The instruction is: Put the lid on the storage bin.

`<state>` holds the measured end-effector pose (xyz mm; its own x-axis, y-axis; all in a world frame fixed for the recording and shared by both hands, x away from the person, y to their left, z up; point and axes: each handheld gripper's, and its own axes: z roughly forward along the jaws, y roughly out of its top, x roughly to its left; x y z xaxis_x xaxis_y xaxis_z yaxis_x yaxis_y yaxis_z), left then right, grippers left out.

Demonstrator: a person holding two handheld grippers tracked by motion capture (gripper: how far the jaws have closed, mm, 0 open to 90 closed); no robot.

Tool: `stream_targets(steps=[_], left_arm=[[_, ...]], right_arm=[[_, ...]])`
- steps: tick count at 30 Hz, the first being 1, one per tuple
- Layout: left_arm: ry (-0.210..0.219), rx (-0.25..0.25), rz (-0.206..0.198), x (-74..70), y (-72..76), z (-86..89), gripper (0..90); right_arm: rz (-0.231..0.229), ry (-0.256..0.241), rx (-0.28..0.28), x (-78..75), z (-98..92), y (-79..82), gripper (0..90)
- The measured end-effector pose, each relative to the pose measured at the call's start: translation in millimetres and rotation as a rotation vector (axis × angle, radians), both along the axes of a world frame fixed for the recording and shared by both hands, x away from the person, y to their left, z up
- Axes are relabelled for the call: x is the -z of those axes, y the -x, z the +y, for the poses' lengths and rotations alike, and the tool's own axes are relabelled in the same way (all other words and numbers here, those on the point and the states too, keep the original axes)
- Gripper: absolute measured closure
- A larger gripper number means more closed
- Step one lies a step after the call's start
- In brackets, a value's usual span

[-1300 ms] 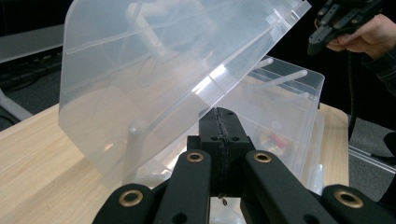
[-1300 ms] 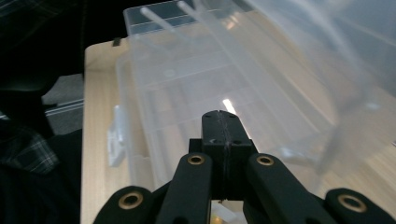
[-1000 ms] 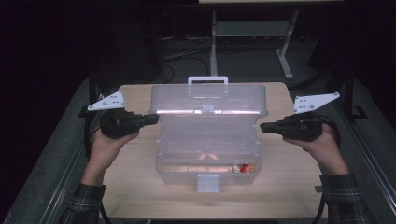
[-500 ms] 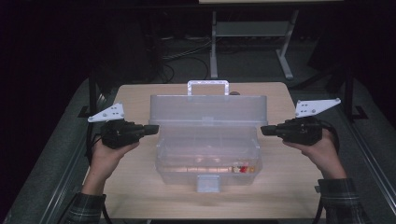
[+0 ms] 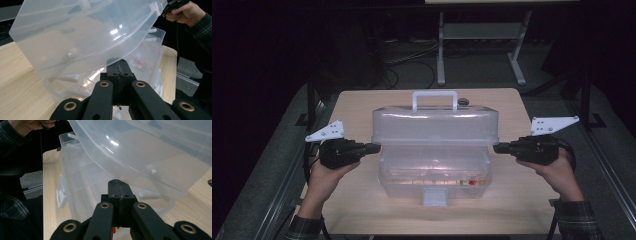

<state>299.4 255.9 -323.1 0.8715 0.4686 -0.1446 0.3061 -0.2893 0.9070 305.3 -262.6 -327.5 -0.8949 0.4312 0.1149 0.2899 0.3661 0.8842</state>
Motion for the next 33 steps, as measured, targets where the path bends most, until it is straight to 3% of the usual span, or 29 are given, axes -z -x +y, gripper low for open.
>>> stream_targets(steps=[33], left_arm=[[-0.016, -0.003, -0.012, 30.6, 27.6, 4.2, 89.9]], right_arm=[[0.004, 0.022, 0.019, 23.8, -6.0, 25.7, 89.9]])
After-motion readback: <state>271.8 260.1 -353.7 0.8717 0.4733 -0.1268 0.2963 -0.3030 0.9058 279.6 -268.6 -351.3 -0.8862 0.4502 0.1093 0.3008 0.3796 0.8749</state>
